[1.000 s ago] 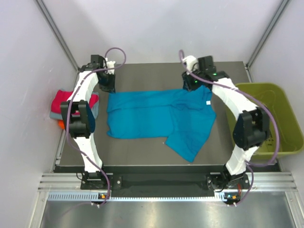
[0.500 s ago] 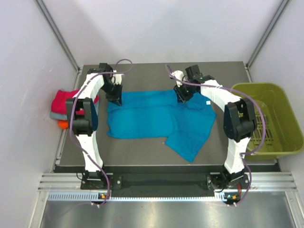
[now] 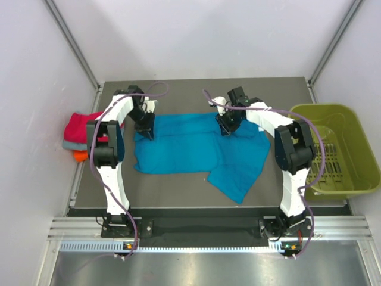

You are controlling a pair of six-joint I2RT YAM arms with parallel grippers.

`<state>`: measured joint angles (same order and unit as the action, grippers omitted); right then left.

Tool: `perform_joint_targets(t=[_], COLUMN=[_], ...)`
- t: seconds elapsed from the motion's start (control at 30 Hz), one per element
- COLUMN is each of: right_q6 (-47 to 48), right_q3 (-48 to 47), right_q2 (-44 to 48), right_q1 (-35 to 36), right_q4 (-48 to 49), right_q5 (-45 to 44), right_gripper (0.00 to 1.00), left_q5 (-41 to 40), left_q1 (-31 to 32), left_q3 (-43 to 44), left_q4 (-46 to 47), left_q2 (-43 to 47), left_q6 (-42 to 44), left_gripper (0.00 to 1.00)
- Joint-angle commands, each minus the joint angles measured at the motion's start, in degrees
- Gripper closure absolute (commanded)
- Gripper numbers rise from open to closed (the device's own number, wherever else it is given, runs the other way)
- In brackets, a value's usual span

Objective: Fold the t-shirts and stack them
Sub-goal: Fold the tshirt

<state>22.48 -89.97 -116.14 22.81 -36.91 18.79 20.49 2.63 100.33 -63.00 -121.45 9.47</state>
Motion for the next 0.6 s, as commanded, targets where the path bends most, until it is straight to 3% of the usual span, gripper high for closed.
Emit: perform_joint_targets(t=[0.0,0.33,0.57], right_q6=[1.5,2.7,2.7], right_q3=[-0.4,-1.7,-3.1], right_q2=[-1.5,-4.3,-5.1], right_q1=[1.0,1.0,1.0], right_q4=[-0.4,-0.3,-0.6], right_q5=[-0.9,-3.4,-3.8], right_gripper=[0.71,0.73,0.99], left_q5=[0.3,-0.2,-0.3], left_q1=[0.2,0.4,0.5], left_q3=[0.9,1.2,1.8], left_q4=[-0.8,-0.7,-0.6], left_q2=[0.0,-0.6,-1.0], left_q6=[0.4,0.2,-0.1], left_gripper=[0.83,0.83,0.83])
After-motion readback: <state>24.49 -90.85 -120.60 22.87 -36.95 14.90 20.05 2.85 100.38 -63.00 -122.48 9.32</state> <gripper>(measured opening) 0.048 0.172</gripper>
